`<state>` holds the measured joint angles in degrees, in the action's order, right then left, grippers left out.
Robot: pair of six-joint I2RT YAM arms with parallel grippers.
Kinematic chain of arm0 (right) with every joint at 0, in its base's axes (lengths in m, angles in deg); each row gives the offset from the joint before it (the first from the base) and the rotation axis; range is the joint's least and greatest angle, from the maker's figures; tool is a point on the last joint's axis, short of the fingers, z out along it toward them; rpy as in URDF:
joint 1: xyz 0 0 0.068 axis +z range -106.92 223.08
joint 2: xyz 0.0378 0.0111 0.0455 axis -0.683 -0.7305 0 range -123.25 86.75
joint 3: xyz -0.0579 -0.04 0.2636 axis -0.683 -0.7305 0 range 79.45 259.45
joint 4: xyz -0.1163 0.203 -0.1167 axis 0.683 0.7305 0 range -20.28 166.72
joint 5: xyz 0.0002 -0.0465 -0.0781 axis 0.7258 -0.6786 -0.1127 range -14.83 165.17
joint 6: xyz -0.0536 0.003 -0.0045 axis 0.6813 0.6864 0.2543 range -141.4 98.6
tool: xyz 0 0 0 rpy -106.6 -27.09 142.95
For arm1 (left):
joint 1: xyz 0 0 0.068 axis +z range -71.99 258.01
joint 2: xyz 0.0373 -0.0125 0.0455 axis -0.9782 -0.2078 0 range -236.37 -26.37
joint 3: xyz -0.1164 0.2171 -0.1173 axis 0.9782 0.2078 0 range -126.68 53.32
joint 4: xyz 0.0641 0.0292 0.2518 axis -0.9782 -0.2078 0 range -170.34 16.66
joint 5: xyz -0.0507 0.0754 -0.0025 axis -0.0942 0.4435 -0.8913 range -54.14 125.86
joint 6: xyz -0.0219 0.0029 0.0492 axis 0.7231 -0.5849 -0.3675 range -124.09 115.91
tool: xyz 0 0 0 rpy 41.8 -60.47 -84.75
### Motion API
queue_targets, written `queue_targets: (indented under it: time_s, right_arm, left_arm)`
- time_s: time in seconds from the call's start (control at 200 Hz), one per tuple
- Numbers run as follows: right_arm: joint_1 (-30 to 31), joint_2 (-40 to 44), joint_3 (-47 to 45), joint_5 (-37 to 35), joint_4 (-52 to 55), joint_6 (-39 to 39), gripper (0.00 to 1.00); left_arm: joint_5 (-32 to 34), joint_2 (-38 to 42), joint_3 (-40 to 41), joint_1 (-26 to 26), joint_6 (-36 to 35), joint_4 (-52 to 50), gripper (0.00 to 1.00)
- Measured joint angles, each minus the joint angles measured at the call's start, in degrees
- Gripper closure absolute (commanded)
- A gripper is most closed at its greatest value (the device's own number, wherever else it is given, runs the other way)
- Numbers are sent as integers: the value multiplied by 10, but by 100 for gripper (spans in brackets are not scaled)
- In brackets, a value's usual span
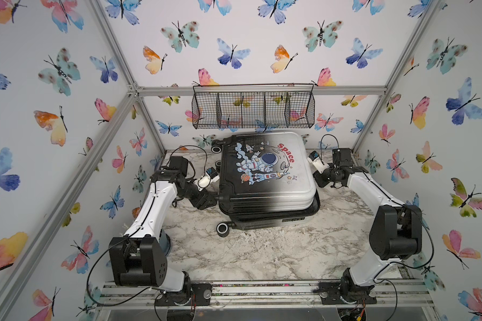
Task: Close the suitcase zippers
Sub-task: Zip the zipper on the suitcase.
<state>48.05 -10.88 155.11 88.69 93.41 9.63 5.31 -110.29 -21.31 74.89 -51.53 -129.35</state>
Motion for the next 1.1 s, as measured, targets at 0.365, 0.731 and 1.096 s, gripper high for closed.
queue_targets:
  time_s: [0.365,0.731,1.096]
  right_arm:
    - [-7,0,-1,-3,-7,3,97]
    - [-8,0,-5,-2,-8,4,97]
    - [-9,8,-24,15,-23,5,97]
  left_arm:
    - [-3,-27,10,-39,-12,16,19]
    - [26,-5,42,-59,-33,39,41]
    - [20,15,33,-46,-28,31,72]
